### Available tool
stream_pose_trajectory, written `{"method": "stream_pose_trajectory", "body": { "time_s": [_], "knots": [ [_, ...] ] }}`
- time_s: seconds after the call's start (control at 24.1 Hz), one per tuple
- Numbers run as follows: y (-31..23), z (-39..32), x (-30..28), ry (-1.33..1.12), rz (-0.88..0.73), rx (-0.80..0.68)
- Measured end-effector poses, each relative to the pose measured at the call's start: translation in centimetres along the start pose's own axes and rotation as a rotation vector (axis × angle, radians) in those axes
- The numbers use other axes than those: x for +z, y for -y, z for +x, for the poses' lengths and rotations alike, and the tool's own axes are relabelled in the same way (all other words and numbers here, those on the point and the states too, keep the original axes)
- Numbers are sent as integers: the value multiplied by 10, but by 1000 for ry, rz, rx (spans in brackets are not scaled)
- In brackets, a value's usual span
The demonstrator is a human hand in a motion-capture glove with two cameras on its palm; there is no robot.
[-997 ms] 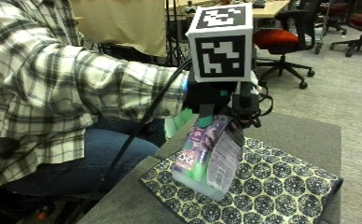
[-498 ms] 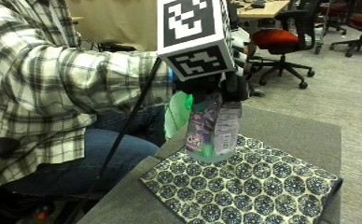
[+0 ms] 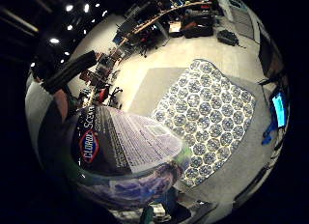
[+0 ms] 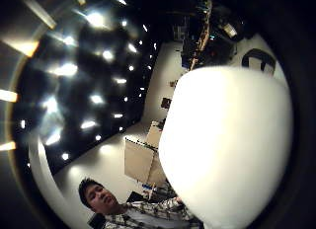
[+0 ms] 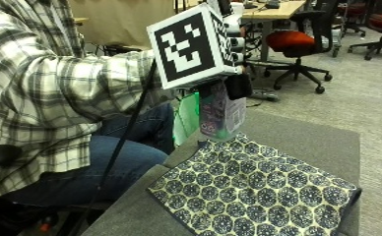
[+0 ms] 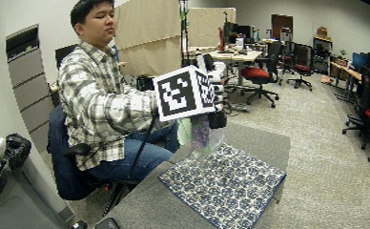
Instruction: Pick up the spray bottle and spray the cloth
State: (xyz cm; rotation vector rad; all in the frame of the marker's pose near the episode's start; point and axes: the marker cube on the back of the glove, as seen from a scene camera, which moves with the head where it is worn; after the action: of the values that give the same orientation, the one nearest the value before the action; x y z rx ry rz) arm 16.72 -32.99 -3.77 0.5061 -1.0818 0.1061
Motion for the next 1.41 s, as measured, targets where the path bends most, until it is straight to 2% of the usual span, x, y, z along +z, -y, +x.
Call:
{"method": "stream_pose_trajectory", "body": {
  "time_s": [0.33,1.0,1.41],
  "knots": [
    [-1,-13,46,149,-12,-55],
    [-2,12,216,311,-214,-83],
    [5,43,244,238,-234,-69]
  ]
}}
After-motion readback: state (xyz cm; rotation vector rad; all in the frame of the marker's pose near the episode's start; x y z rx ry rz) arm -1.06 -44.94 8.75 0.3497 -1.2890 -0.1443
